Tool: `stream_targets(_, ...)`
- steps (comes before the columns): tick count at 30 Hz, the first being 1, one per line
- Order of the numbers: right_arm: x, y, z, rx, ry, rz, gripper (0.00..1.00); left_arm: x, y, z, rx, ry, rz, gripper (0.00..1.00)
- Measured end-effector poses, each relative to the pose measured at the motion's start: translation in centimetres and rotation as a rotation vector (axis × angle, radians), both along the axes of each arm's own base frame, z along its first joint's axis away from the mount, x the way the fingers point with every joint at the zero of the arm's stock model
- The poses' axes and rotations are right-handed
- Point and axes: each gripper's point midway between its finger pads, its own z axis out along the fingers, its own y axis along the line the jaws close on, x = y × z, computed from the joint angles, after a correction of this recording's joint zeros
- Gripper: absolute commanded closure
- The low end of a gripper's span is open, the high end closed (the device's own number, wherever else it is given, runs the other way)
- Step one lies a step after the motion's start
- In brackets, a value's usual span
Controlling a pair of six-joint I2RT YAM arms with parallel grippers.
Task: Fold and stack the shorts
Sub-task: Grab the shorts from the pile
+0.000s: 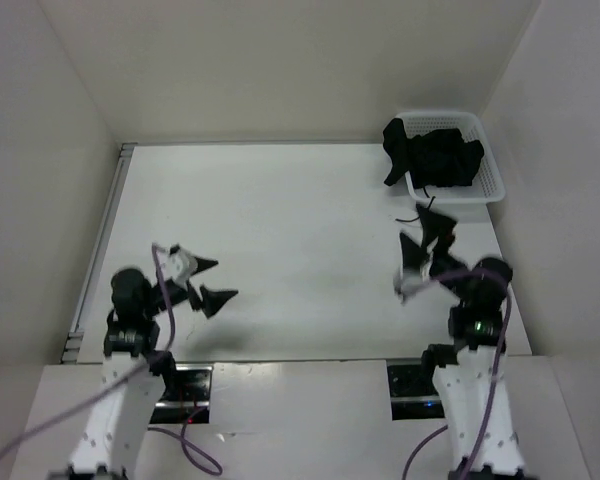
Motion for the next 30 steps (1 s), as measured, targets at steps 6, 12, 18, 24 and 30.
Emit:
stream_targets(6,15.4,-2.7,16.5,0.423,0.111,-0.289,0.07,15.0,-2.8,8.1,0.088,0.13,0.149,0.0)
stream_targets(12,30.3,-13.6,6.1,0.908,0.492,-0.747,0.05,26.5,-3.7,2.4,0.27,0.368,0.346,0.0)
stream_targets(18,31.9,-19.9,-13.5,1.103,0.866,-1.162,0.01,22.0,-5.0,-4.8,0.383,0.682,0.225,0.0)
stream_targets(24,32.7,-22.2,-18.3,1.132,0.876,-1.311,0.08,20.0,-6.2,-5.0,0.376,0.748,0.146,0.0)
stream_targets(30,33.7,-22.2,-18.7,1.147,0.875,-1.302,1.0,19.8,-6.1,-5.1,0.38,0.757,0.146,0.0)
